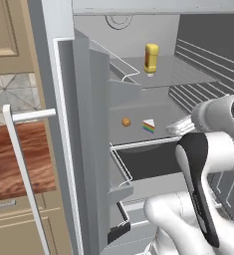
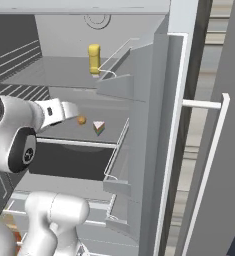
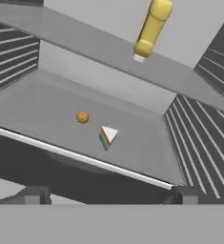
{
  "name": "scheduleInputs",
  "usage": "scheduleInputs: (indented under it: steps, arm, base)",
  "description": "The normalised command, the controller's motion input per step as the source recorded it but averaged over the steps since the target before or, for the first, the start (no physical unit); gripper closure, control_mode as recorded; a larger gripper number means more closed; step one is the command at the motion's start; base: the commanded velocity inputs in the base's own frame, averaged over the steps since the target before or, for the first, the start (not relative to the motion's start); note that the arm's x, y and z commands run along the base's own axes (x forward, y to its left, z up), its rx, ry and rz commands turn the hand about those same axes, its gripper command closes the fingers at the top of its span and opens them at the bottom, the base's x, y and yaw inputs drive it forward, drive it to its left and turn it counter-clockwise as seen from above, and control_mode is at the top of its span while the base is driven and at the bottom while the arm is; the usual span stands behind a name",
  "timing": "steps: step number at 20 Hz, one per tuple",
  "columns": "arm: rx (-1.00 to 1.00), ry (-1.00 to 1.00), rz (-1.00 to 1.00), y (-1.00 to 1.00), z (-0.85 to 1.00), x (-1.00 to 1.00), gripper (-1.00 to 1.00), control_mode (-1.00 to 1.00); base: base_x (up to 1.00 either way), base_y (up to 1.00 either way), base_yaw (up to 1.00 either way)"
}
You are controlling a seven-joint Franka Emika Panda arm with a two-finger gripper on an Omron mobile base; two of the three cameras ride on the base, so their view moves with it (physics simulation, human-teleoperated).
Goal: Place the mustard and ketchup from the counter to the top shelf of the fridge. If the existing items in the fridge are on the top shelf, move them to other shelves.
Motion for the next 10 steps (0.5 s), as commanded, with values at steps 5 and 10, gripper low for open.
scheduleInputs:
  steps: [5, 10]
  arm:
    - [0.0, 0.46, -0.02, 0.0, 0.03, -0.02, -1.0, -1.0]
    - [0.0, 0.01, 0.0, 0.0, -0.01, -0.18, -1.0, -1.0]
  base:
    - [0.0, 0.0, 0.0]
    - [0.0, 0.0, 0.0]
